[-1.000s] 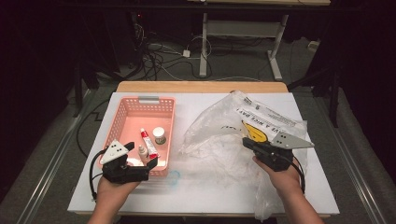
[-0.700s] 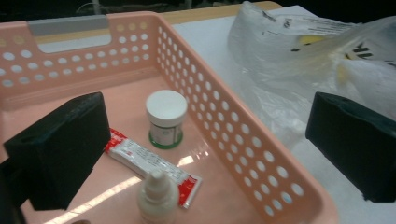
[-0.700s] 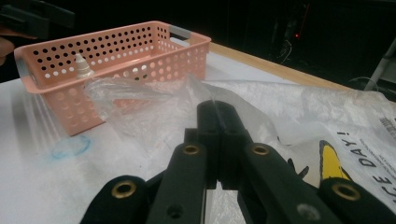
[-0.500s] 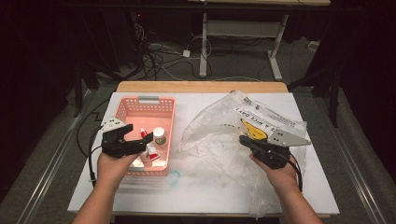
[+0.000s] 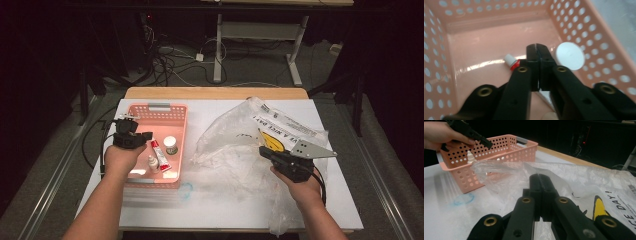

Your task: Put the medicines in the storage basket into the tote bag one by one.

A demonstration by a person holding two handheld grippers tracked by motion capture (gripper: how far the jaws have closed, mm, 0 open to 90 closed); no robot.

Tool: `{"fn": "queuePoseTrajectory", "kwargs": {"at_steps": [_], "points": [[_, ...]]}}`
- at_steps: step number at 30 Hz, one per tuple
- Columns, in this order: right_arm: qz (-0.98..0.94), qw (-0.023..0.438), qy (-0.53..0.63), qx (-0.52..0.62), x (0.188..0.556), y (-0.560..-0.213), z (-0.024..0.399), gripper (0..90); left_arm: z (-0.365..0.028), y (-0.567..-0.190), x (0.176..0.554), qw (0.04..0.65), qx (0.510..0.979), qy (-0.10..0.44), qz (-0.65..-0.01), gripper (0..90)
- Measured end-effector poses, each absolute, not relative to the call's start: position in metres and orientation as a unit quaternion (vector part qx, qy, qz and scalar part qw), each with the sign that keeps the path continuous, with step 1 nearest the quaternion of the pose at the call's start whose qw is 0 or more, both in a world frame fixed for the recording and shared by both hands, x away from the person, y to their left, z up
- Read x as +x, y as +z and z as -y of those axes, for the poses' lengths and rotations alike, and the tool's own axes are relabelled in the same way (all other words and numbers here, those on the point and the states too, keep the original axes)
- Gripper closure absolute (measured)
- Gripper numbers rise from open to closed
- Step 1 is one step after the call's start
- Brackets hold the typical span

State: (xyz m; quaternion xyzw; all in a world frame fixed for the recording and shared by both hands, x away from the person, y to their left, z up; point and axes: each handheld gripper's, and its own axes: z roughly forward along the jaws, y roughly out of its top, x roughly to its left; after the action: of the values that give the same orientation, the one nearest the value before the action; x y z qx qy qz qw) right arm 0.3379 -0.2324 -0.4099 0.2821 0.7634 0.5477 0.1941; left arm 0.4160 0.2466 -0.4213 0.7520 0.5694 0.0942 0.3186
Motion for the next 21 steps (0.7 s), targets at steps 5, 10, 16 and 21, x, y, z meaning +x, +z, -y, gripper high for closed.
{"fn": "queuePoseTrajectory", "kwargs": {"at_steps": [5, 10, 16, 21], "points": [[-0.763, 0.194, 0.547, 0.283, 0.338, -0.410, 0.234, 90.0, -0.241, -0.429, 0.425, 0.291, 0.768, 0.080, -0.565, 88.1], [-0.765, 0.194, 0.546, 0.282, 0.338, -0.411, 0.234, 90.0, -0.240, -0.440, 0.433, 0.253, 0.781, 0.057, -0.568, 88.0], [-0.766, 0.194, 0.545, 0.279, 0.338, -0.411, 0.233, 90.0, -0.236, -0.447, 0.440, 0.227, 0.795, 0.049, -0.561, 88.0], [-0.767, 0.194, 0.544, 0.280, 0.338, -0.412, 0.234, 90.0, -0.237, -0.449, 0.446, 0.228, 0.795, 0.043, -0.560, 88.0]]}}
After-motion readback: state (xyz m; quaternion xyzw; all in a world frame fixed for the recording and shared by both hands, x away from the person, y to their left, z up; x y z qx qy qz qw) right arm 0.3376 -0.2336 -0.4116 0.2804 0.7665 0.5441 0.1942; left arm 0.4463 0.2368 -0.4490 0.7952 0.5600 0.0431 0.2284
